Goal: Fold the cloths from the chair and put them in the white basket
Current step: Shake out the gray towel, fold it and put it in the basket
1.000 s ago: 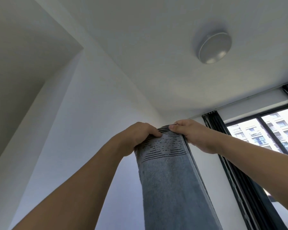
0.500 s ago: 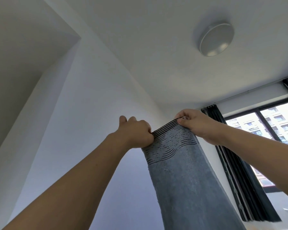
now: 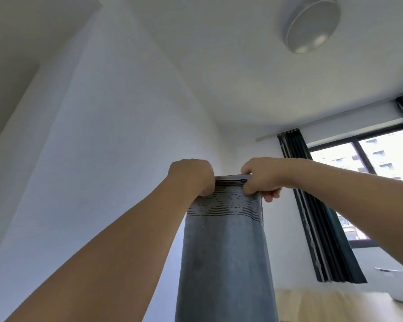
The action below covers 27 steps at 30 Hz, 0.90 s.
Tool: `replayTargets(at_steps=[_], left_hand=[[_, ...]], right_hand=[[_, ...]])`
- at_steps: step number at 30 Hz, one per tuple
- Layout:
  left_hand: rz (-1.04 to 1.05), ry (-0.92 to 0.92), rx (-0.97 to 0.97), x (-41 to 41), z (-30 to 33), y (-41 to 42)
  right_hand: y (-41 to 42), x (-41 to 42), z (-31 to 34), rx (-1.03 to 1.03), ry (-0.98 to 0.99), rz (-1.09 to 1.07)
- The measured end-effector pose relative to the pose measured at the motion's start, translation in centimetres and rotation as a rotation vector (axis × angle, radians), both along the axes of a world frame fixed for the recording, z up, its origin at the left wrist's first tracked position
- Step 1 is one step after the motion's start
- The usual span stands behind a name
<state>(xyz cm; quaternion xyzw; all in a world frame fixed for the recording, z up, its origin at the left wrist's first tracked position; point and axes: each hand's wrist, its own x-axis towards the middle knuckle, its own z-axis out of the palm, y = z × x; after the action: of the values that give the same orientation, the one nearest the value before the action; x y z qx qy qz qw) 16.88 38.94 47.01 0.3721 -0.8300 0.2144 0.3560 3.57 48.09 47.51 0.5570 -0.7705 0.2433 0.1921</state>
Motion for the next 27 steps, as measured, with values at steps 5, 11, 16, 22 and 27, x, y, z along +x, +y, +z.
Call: replayTargets(at_steps=[5, 11, 16, 22, 27], left_hand=[[-0.286, 0.295, 0.650, -2.7, -2.8, -6.3], [-0.566, 0.767, 0.401, -7.3, -5.1, -14.1], [-0.729, 0.913, 0.164, -7.2, -4.9, -13.9], [-0.608, 0.763, 0.146, -4.2, -7.8, -11.8], [-0.339, 0.576, 0.201, -1.9, -12.1, -8.8]], right_hand=[[-6.2, -1.7, -2.3, 0.052, -0.511, -0.001], [-15.1, -4.8, -4.1, -0.649, -0.667, 0.294], [-16.7, -5.0, -5.2, -1.013, -0.453, 0.427], [-13.1, -4.3, -7.5, -0.807, -0.339, 0.335], [-10.1, -2.2, -11.8, -0.433, -0.587, 0.259]])
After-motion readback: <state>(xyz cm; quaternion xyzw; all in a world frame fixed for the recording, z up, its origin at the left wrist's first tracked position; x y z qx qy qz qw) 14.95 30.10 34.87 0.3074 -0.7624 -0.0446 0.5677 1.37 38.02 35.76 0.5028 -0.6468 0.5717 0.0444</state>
